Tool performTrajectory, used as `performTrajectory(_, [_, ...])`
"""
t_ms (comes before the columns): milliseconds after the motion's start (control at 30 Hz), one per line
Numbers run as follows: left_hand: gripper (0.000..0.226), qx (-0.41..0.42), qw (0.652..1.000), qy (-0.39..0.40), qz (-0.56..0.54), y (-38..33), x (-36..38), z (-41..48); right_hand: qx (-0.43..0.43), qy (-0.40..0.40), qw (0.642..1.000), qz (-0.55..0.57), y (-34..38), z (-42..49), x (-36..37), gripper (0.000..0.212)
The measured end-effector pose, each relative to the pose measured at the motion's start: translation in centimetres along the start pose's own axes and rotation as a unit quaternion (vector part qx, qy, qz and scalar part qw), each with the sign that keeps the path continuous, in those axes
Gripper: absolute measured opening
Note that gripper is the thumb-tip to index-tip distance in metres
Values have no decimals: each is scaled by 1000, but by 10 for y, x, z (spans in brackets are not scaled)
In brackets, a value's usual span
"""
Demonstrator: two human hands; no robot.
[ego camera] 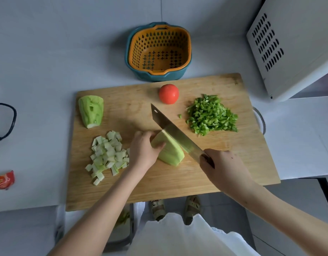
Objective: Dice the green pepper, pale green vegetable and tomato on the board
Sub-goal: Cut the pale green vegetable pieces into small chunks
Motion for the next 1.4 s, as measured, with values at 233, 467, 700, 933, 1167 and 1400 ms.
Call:
performTrajectory(233, [27,13,998,-13,-54,1,-2,6,-4,32,998,-45,11,0,-5,38])
performTrajectory(467, [26,42,998,-13,-33,6,0,9,11,82,996,-28,18,29,18,36])
performTrajectory(700, [25,70,992,-49,-91,16,8,-1,28,26,999,22,15,21,36,36])
performTrajectory(933, [28,93,986,-71,-122,29,4,-5,17,12,1000,-22,29,-4,3,38])
performTrajectory(1167, [25,125,981,-87,-120,27,4,-7,16,42,998,-54,36,-10,10,38])
performTrajectory(1400, [20,130,980,-92,-121,28,5,-7,32,65,996,-55,41,2,14,39])
Point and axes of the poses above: each hand's wrist, its own z-axis towards the middle knuckle, its own x-axis out of the palm, y = z × x, the point moved 4 cm from there along z, towards the middle knuckle, and after that the axes turned 8 degrees about -z, right-handed, at the moved point
